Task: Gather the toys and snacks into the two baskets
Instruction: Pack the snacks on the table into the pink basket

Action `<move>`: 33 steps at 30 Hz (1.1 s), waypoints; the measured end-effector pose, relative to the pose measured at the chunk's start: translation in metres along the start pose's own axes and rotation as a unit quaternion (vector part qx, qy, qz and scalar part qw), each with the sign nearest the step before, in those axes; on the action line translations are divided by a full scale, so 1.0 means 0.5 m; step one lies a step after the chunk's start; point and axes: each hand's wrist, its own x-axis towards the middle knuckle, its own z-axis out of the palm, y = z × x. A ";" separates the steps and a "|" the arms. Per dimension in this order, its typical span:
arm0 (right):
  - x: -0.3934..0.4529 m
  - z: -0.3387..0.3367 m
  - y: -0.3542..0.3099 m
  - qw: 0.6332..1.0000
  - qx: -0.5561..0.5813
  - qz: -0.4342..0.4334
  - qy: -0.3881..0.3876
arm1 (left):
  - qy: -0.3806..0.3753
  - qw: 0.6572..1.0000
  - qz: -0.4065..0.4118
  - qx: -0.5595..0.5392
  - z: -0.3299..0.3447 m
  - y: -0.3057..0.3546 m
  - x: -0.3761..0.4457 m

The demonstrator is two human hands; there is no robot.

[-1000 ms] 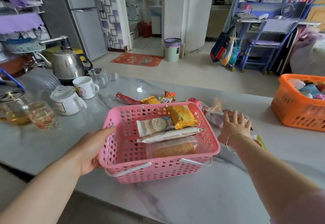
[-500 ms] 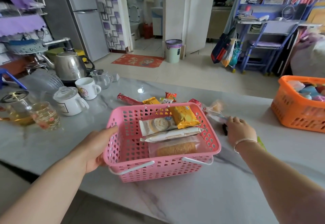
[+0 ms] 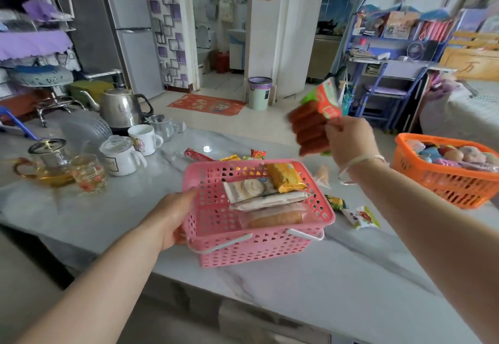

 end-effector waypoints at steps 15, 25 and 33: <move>-0.224 0.235 -0.129 0.880 -0.308 -0.128 -0.337 | 0.020 1.000 -0.010 -0.021 -0.009 -0.019 -0.016; -0.254 0.266 -0.116 0.835 -0.281 -0.192 -0.434 | 0.031 0.998 -0.020 -0.053 -0.029 -0.036 0.008; -0.214 0.220 -0.094 0.937 -0.042 -0.213 -0.273 | 0.053 0.997 -0.013 -0.058 -0.025 -0.027 0.030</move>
